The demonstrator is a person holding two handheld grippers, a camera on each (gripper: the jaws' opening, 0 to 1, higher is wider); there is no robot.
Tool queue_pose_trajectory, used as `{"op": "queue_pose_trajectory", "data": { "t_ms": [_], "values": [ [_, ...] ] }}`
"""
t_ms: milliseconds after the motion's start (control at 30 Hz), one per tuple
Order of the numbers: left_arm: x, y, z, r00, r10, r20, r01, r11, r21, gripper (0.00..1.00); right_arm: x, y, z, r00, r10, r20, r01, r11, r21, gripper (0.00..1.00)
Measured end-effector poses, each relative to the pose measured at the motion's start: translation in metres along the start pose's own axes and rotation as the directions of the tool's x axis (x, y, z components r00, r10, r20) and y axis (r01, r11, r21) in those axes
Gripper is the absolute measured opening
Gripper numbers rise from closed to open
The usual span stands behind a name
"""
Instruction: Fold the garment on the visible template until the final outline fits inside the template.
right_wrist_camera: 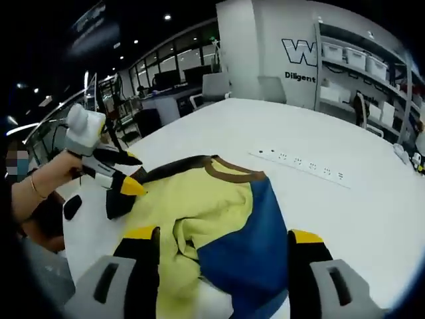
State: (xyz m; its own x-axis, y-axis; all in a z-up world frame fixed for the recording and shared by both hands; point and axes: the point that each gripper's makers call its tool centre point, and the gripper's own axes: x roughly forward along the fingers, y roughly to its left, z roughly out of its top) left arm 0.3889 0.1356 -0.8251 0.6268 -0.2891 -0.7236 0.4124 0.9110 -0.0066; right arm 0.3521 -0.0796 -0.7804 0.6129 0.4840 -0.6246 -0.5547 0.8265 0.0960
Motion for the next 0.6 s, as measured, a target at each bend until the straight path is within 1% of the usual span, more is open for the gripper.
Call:
{"op": "queue_pose_trajectory", "data": {
  "t_ms": [133,167,300,400,500,567,600],
  "values": [
    [-0.001,0.003,-0.006,1.000,0.018,-0.001,-0.018,1.000,0.018,0.63,-0.007,0.007,-0.005,1.000,0.004,0.003,-0.004,1.000,0.000,0.78],
    [0.000,0.005,-0.009,1.000,0.024,0.000,-0.024,0.999,0.024,0.61,-0.009,0.011,-0.009,1.000,0.013,0.003,-0.013,1.000,0.006,0.79],
    [0.001,0.006,-0.013,1.000,0.023,-0.008,-0.023,1.000,0.021,0.56,-0.012,0.016,-0.014,1.000,0.018,-0.003,-0.018,1.000,0.008,0.81],
    [0.001,0.007,-0.023,0.999,0.026,-0.027,-0.025,0.999,0.025,0.50,-0.017,0.021,-0.033,0.999,0.020,-0.027,-0.020,1.000,0.017,0.81],
    [0.000,0.008,-0.025,0.999,0.026,-0.028,-0.025,0.999,0.020,0.44,-0.019,0.022,-0.038,0.999,0.019,-0.033,-0.019,1.000,0.021,0.81],
    [0.000,0.008,-0.027,0.999,0.025,-0.029,-0.025,1.000,0.019,0.37,-0.020,0.022,-0.041,0.999,0.018,-0.038,-0.017,1.000,0.022,0.77],
    [0.000,0.005,-0.033,0.999,0.007,-0.034,-0.007,1.000,-0.009,0.34,-0.028,0.021,-0.059,0.999,-0.008,-0.054,0.009,1.000,0.014,0.77]
  ]
}}
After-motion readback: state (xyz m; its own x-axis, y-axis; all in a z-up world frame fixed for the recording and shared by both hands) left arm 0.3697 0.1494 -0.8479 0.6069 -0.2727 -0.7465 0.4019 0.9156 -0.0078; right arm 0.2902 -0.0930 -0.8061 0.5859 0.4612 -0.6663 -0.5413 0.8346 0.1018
